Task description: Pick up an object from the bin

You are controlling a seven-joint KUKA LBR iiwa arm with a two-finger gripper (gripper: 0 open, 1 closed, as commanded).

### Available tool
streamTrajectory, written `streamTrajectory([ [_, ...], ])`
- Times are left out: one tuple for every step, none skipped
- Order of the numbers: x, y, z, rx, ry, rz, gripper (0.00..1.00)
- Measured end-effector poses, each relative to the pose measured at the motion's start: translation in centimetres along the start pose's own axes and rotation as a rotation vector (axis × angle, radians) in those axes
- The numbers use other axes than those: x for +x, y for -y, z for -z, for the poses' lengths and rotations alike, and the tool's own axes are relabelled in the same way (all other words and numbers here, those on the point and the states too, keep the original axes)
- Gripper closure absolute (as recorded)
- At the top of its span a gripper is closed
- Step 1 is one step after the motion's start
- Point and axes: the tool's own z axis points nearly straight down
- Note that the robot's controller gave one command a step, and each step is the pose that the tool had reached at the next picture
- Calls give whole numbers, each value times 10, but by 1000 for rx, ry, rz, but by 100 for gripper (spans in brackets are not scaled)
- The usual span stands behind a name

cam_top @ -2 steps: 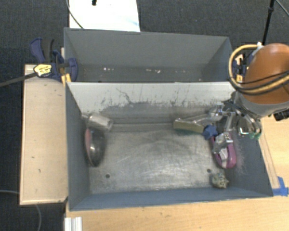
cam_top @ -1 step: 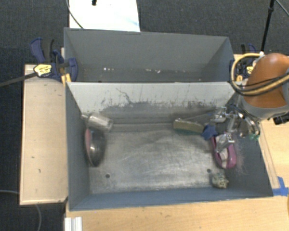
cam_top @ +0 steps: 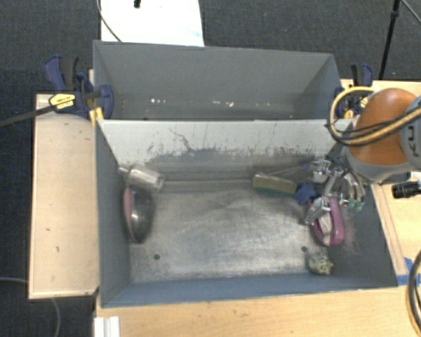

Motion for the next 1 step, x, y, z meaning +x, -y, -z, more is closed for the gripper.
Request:
streamTrajectory([
  [-2,-3,2,-4,6,4,100],
])
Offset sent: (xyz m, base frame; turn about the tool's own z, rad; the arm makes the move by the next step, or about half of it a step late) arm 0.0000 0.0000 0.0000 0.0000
